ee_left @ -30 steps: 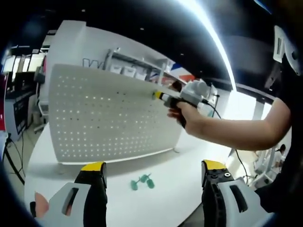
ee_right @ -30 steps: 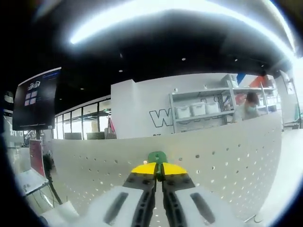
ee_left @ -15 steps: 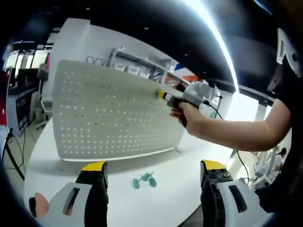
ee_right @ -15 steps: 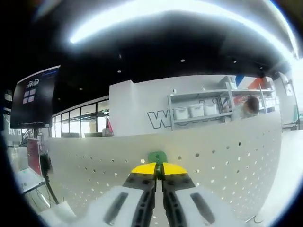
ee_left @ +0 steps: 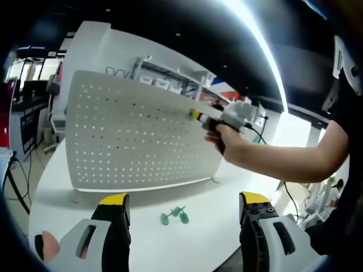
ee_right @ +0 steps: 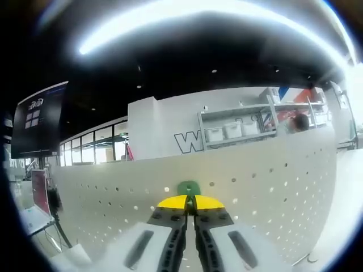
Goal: Insert the hook assembly into the mounting plate slot until the hook locks in place.
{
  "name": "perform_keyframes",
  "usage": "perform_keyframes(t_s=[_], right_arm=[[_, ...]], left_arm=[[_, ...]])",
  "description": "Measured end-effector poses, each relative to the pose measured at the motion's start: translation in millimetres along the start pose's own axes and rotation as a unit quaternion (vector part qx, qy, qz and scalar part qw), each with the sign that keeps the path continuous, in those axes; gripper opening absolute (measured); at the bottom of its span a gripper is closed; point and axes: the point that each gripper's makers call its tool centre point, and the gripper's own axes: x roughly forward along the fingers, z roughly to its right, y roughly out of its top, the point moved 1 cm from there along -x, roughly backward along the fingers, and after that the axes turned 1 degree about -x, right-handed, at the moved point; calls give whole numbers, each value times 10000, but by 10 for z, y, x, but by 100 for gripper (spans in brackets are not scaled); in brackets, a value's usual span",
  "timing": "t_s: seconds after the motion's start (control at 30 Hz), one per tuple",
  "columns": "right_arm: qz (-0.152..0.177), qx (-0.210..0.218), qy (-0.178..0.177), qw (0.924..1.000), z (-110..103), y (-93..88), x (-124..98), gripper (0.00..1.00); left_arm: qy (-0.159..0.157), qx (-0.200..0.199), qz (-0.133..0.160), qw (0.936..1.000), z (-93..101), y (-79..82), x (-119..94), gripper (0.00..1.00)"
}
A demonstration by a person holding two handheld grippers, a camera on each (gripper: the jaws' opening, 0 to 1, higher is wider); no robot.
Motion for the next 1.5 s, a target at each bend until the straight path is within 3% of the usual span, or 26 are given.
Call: perform_keyframes(t_s=[0.17,0.27,0.33,0.47,1.0,1.1,1.27,1.5], right_arm=[[-52,-339,-11,9994,-25,-16,20,1],[-142,-238,8,9996,-12,-23,26,2],[-122,146,67,9998,-24,6,22,3],[-179,-35,141,9997,-40,10,29,6],[-167,271,246,9992,58,204,-351,18],[-236,826,312,9958,85,179,-455,20],[-578,657,484,9950,113,72,-615,24],[-1151,757,897,9864,80,-210,-927,25]], left_arm=[[2,-9,23,10000,-11,11,1,80],[3,-7,29,10000,-11,13,-4,80],[8,-6,11,10000,-10,5,-12,79],[-8,52,-10,10000,-9,-6,-26,80],[-99,138,-273,9995,80,-123,-51,81],[-125,129,-240,9995,107,-118,-60,81],[-116,125,-336,9993,126,-168,-75,83],[-67,106,-386,9992,162,-192,-108,83]])
